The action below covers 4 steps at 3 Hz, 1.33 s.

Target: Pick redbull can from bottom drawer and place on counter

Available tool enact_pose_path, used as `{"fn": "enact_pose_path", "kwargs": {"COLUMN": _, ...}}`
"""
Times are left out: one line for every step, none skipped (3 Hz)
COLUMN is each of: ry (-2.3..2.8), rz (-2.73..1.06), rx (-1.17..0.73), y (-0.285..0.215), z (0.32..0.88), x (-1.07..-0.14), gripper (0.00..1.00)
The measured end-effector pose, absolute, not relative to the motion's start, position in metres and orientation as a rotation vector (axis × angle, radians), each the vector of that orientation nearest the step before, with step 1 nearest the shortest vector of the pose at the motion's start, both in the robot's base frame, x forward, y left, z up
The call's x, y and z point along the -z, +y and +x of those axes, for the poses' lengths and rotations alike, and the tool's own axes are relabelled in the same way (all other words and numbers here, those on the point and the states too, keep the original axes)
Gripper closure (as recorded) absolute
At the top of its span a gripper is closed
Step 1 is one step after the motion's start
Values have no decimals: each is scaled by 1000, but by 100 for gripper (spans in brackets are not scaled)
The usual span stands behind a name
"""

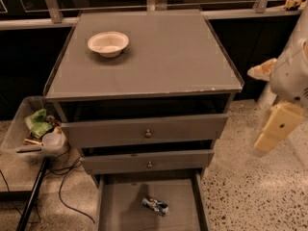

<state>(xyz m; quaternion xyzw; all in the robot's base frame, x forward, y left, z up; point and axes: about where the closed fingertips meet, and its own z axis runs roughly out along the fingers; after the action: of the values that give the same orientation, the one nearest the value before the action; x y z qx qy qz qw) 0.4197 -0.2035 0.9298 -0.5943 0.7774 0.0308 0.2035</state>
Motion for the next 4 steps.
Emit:
{"fn": "enact_pose_path", "kwargs": {"ry": 2088, "rz": -1633, "rx": -201, "y": -198, "z": 418, "x": -871, "gripper": 0}}
{"fn": "enact_pose_path", "kwargs": {"ry": 2021, "rz": -1644, "rx": -188, "y": -192, "z": 432, "x": -814, "gripper": 0}}
{"fn": "enact_pose_path", "kwargs": {"ry": 2030, "rz": -1681, "rx": -106, "y": -191, "z": 454, "x": -761, "gripper": 0}}
{"fn": "enact_pose_path", "kwargs": {"ry": 2027, "rz": -1695, "rx": -54, "y": -196, "z": 459, "x": -759, "gripper": 0}}
